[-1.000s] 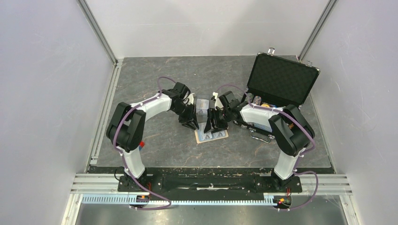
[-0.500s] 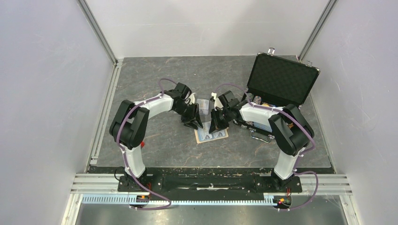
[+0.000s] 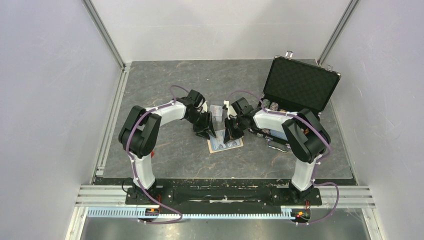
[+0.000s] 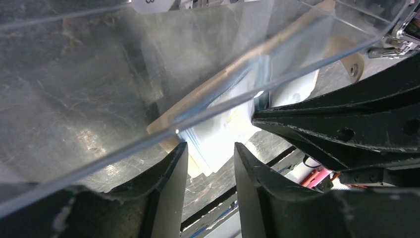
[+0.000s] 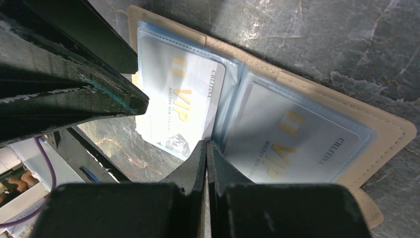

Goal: Put the credit cards into the card holder
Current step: Turn over the card slot in the card holder.

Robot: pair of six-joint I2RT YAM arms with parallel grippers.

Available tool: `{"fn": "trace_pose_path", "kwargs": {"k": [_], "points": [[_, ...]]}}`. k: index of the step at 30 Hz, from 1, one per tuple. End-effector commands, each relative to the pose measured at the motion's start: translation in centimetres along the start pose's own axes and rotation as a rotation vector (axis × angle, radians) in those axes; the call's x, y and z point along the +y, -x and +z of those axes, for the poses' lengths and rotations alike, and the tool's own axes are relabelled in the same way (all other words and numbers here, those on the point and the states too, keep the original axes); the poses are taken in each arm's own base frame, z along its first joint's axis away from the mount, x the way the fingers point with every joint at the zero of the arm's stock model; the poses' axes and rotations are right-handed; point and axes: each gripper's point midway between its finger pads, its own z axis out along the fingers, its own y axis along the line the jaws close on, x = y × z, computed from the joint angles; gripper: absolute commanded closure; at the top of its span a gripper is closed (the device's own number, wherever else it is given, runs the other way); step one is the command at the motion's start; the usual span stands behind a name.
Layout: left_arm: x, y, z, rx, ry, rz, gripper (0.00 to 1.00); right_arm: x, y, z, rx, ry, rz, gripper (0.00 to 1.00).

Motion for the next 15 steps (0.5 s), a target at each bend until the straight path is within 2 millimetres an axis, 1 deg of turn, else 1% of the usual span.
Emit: {"fn": "trace_pose_path", "kwargs": {"k": [1, 3, 5, 7, 10, 13, 15], "points": [[-0.3, 0.2, 0.7, -0.014, 0.022, -0.019, 0.52, -1.3, 0.3, 0.4, 0.013, -0.044, -0.038, 1.0], [-0.7, 0.2, 1.1, -0.011, 0.025, -0.006, 0.51, -1.5, 0.0, 0.3, 0.02, -0.039, -0.033, 1.0], [-1.4, 0.2, 1.4, -0.01, 0.02, 0.011, 0.55, -1.6, -0.1, 0.2, 0.022, -0.034, -0.031, 1.0], [-2.2, 0.3, 1.6, -0.014, 0.014, 0.03, 0.62, -1.7, -0.2, 0.1, 0.022, -0.029, -0.028, 1.0], [-2.8, 0.6, 1.3, -0.033, 0.023, 0.045, 0.76, -1.7, -0.2, -0.1, 0.02, -0.016, -0.025, 1.0], [-3.2, 0.9, 0.9, -0.05, 0.051, 0.061, 0.83, -1.4, -0.1, -0.3, 0.017, 0.001, -0.03, 1.0], [-3.4, 0.9, 0.7, -0.056, 0.072, 0.077, 0.94, -1.1, 0.2, -0.7, 0.007, 0.014, -0.032, 1.0]]}}
